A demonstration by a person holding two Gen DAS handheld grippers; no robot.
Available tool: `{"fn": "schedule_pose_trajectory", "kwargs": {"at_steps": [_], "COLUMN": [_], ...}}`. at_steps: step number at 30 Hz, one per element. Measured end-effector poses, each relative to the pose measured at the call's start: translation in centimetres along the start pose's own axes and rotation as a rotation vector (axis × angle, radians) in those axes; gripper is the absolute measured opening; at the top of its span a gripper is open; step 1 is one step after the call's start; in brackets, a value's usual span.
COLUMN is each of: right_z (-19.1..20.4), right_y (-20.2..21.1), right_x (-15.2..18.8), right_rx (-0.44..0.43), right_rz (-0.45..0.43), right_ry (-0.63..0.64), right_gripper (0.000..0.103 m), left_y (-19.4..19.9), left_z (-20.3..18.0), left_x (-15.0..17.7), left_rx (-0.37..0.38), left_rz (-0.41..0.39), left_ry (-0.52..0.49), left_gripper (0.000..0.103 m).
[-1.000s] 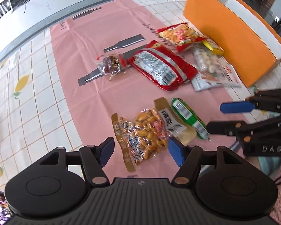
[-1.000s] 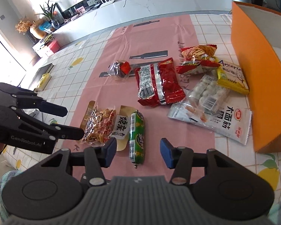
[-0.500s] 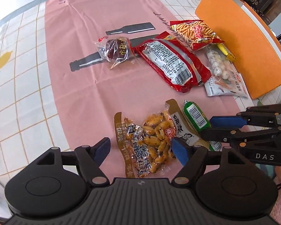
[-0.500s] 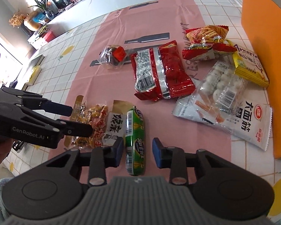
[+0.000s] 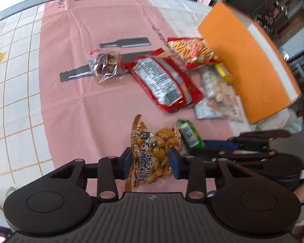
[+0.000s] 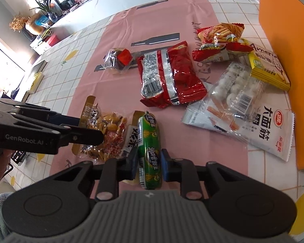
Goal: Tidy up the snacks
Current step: 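Grasp the peanut pack with the left gripper while the right grasps the green sausage, then carry the peanut pack and green sausage into the box and release both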
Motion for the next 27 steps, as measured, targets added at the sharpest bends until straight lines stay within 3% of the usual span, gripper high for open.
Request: {"fn": "schedule_pose_trajectory", "kwargs": {"at_steps": [3,8,13,16,20,27], "right_z": [-1.1,-2.8,-4.6,-5.7,-7.3,-10.3], "right_y": [0.6,1.9,3.3,4.1,5.3,6.7], "right_x": [0.4,1.4,2.9,4.1,5.5,7.2], "right_rx": [0.005,0.031,0.025,0.013,0.012,-0.046], "right_rz": [0.008,0.012,0.011,0.013,0.001,-0.027], "right_ry": [-0.018,-0.038,-0.058,-0.072,-0.091,-0.154], "right_gripper": [0.020,0.020,0.020,0.020,0.020,0.020], "left_y": [0.8,1.4,1.4,0.5,-0.1,-0.3], "left_z": [-1.7,-5.8,-10.2,-11.9,-13.9,-18.0], "left_x": [0.5,1.7,2.7,3.1,3.5,4.5], "left_rx": [0.056,0.057,0.002,-0.064,-0.088,-0.102], "left_rz": [-0.015,-0.027,-0.041,-0.009,-0.034,-0.057], "left_ry": [0.008,-0.040,-0.065,0.014,0.070,0.075], "left_gripper": [0.038,0.036,0.036,0.036,0.036,0.036]}}
Point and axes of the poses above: each gripper's, at about its wrist camera, not at the fingertips, and y roughly against the way its jaws point, z to its left, x to its underside, the point moved 3 cm from there along -y, roughly the way its jaws point, and after that the axes turned 5 degrees about y, right-handed, at the moved point
